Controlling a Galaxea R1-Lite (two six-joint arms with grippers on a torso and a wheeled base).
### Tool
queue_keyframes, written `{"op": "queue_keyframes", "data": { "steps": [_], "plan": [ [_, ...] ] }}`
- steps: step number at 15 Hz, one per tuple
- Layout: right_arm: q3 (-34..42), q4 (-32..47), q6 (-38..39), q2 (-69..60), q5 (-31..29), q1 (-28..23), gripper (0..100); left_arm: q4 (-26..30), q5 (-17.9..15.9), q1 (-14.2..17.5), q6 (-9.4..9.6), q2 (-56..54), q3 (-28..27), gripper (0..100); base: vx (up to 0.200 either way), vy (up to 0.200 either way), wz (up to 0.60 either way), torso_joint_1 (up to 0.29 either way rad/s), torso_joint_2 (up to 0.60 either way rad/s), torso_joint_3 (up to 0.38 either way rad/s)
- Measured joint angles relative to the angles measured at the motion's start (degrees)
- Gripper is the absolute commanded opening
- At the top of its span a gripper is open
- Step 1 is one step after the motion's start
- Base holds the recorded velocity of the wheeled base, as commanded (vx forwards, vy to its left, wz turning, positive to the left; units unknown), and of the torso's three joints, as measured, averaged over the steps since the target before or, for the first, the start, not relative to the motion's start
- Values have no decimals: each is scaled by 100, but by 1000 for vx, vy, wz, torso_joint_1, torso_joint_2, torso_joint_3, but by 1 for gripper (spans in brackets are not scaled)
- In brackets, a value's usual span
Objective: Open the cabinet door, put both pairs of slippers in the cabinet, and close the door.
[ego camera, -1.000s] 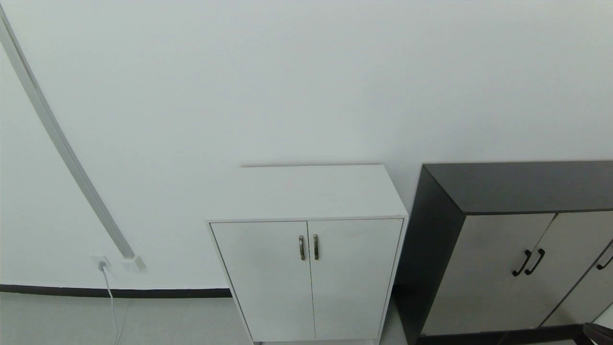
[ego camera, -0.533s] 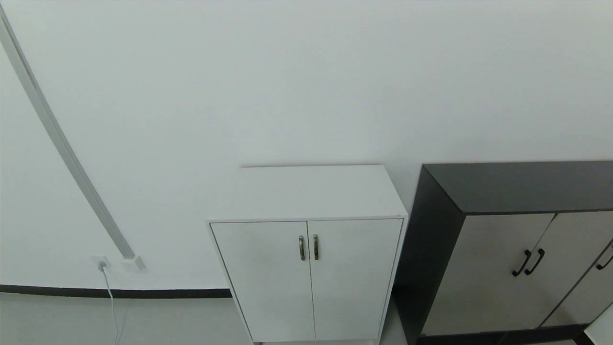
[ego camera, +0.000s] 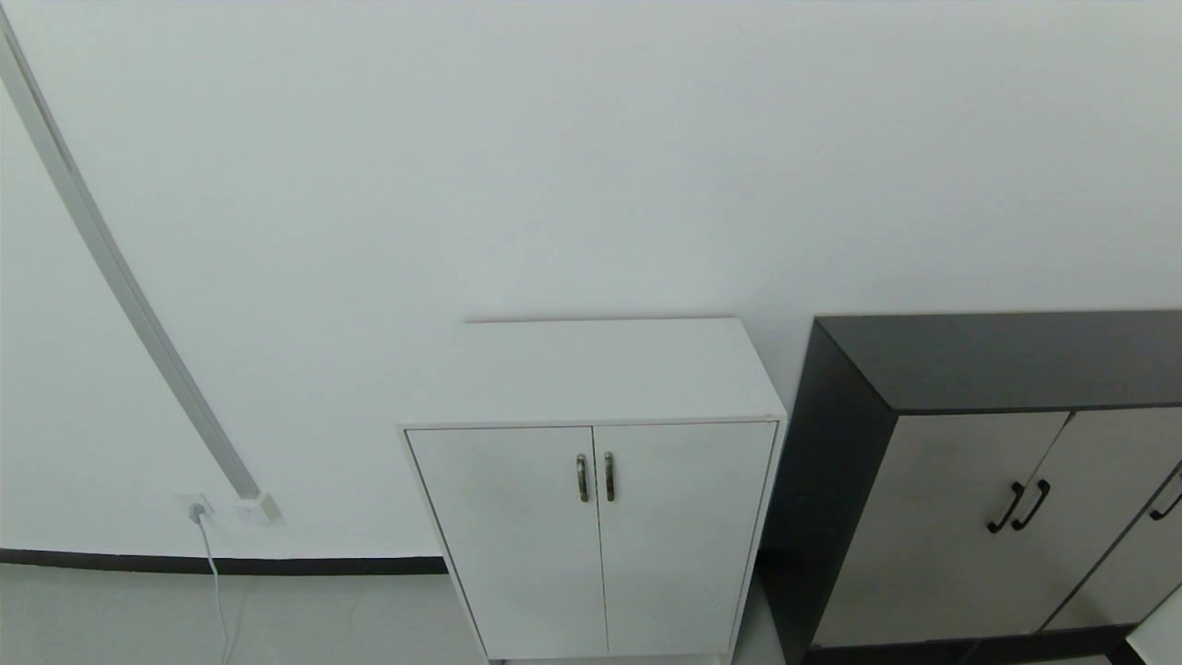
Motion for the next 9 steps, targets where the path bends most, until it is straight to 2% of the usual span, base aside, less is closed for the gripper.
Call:
{"op": "queue_keyframes", "data": {
  "steps": [5, 9],
  "plan": [
    [2, 2, 52, -695, -22, -83, 0, 2, 0, 0, 0, 0, 0, 0, 0, 0, 0, 0, 0, 0],
    [2, 2, 63, -1486, -22, -358, 0, 0, 0, 0, 4, 0, 0, 0, 0, 0, 0, 0, 0, 0]
  ]
}}
